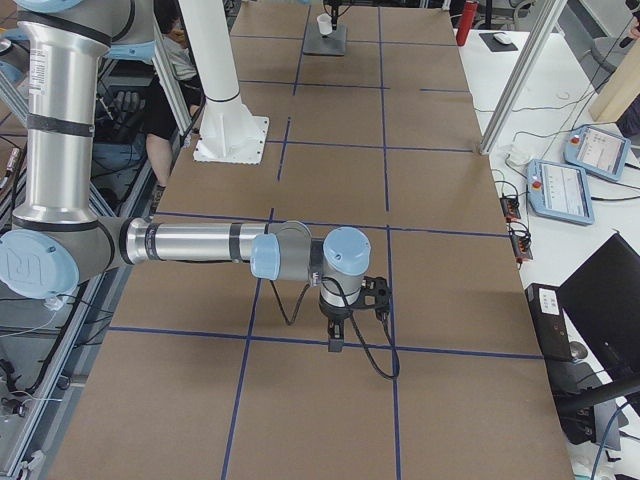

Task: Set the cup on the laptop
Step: 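Lift the mug with the left gripper and carry it toward the laptop, then lower the mug onto the silver laptop lid and open the left gripper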

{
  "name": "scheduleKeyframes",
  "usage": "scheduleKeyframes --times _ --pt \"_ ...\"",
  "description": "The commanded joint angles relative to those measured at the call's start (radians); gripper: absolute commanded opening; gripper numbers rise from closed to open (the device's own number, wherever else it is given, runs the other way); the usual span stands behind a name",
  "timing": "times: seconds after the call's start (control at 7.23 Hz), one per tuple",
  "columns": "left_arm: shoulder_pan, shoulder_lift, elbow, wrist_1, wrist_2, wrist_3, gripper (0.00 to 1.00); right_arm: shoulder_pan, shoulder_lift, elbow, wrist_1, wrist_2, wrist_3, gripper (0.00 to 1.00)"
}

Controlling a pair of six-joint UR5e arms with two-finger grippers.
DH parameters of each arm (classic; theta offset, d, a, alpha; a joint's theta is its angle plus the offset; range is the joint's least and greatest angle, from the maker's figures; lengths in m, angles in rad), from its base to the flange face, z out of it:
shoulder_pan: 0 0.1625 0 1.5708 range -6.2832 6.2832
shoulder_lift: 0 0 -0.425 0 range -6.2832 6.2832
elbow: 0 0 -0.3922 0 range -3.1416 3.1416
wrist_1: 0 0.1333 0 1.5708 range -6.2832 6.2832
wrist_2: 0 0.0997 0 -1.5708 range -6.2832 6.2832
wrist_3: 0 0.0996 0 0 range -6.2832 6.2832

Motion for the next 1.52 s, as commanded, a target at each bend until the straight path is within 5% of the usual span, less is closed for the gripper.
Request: scheduleKeyframes --times 0.0,1.11,1.38 --pt "0.003 -0.002 0.034 -0.036 -0.119 -0.088 0.0 0.0 0.0 0.0 0.001 0.0 0.0 1.0" --pt "0.005 -0.062 0.137 -0.059 -0.111 -0.072 0.0 0.0 0.0 0.0 0.001 0.0 0.0 1.0" --pt "0.005 -0.057 0.139 -0.056 -0.109 -0.044 0.51 0.0 0.001 0.0 -0.001 0.0 0.0 1.0"
